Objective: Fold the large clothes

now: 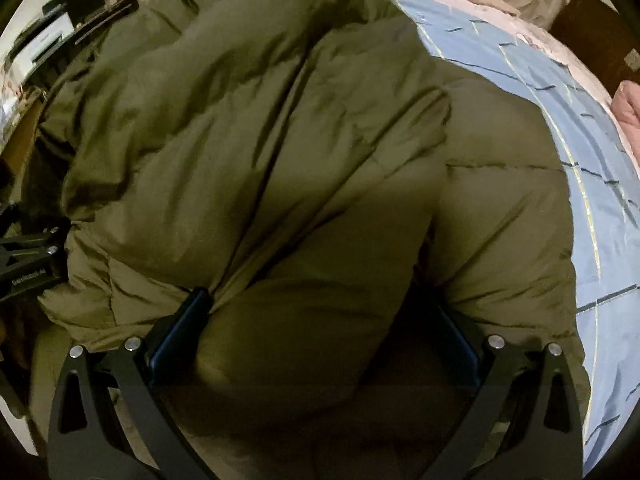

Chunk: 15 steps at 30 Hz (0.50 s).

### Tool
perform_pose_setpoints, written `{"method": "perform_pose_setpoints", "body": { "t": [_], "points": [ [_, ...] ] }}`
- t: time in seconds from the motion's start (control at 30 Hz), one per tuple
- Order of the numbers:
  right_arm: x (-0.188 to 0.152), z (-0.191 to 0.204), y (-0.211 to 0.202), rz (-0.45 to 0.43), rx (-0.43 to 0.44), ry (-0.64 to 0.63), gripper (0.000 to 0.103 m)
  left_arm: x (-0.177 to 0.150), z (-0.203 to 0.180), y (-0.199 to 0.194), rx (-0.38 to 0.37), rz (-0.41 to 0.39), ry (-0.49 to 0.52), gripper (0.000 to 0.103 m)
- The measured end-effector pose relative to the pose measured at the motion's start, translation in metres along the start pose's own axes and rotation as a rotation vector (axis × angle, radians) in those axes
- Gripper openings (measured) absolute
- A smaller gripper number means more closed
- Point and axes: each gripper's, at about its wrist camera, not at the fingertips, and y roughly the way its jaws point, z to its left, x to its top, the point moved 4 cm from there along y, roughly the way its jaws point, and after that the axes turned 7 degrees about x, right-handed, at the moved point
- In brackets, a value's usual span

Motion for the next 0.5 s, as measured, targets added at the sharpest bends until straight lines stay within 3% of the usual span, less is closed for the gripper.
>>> {"method": "perform_pose_setpoints", "body": {
  "t": [0.17, 0.27, 0.3, 0.4, 0.43, 0.5],
  "points": [
    [0.013, -0.010, -0.105, -0.193, 0.089, 0.077, 0.102, 0.023, 0.030, -0.076, -0.067, -0.092, -0.058, 0.101],
    [-0.008, -0.015, -0.177, -0.305, 0.097, 0.007, 0.102, 0.012, 0.053, -0.154, -0.135, -0.177, -0.047, 0.101],
    [-0.017, -0.016, -0.193, -0.335, 0.070, -0.033, 0.102, 0.000, 0.058, -0.176, -0.134, -0.208, -0.017, 0.101],
    [-0.074, -0.018, -0.240, -0.439, -0.147, -0.243, 0.102, -0.051, 0.070, -0.215, -0.056, -0.265, 0.090, 0.101],
    [-0.097, -0.017, -0.249, -0.460, -0.226, -0.317, 0.102, -0.076, 0.074, -0.224, -0.017, -0.271, 0.121, 0.101],
    [-0.135, -0.017, -0.249, -0.442, -0.293, -0.411, 0.102, -0.116, 0.075, -0.233, 0.002, -0.236, 0.130, 0.101]
  ]
}}
